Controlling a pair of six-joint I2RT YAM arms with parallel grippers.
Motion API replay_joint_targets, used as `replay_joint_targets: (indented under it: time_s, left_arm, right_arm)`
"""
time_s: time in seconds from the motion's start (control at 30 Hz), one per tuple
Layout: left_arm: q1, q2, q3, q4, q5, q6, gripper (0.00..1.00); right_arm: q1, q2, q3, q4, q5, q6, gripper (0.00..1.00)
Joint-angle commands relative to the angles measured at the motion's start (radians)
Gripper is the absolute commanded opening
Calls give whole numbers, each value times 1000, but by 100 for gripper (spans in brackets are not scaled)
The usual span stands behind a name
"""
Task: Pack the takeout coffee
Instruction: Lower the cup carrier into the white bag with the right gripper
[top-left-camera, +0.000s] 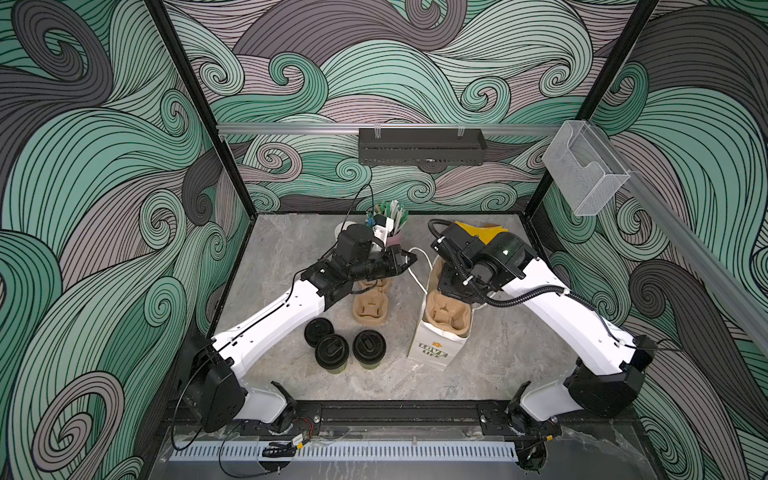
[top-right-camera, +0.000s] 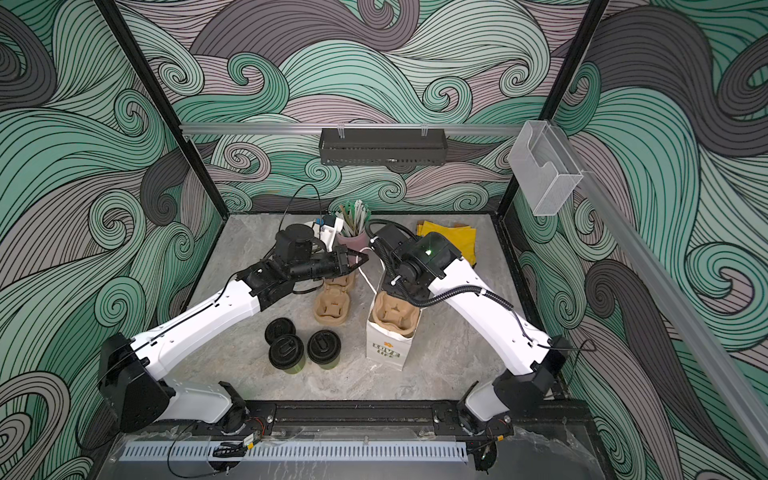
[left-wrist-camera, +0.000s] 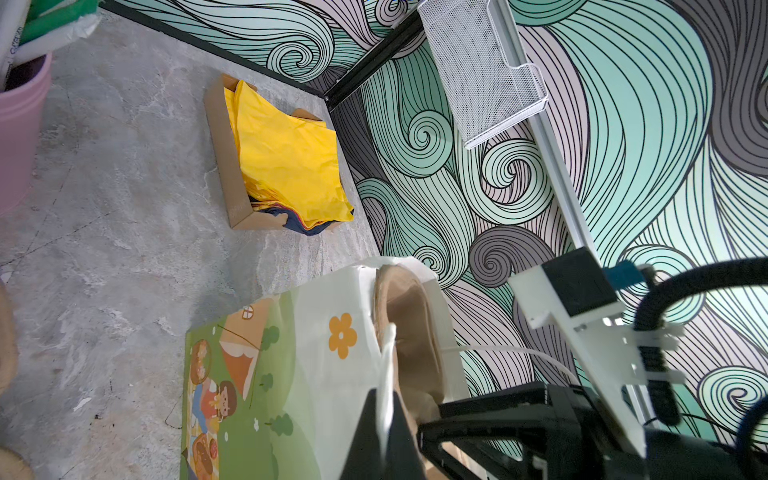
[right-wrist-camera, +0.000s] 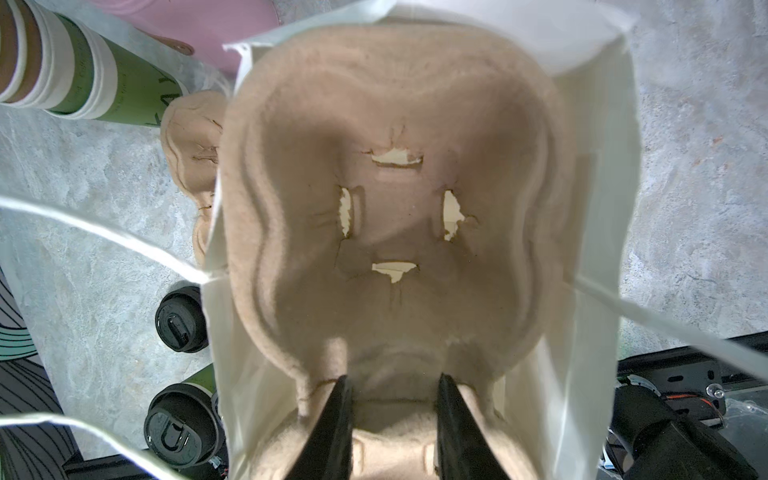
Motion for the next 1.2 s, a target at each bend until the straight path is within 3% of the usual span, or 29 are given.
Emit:
replay_joint_targets:
  time_s: [0.0, 0.67, 1.17]
  left_arm:
    - [-7, 11, 33, 21, -6, 4, 0]
    - [-6, -6, 32, 10, -5, 11, 0]
    - [-7, -7, 35, 8, -9, 8, 0]
  right_arm:
    - [-10, -13, -42, -8, -30, 38, 24]
    - [-48, 43, -133, 60, 14, 0, 24]
    - [-78, 57, -269, 179, -29, 4, 24]
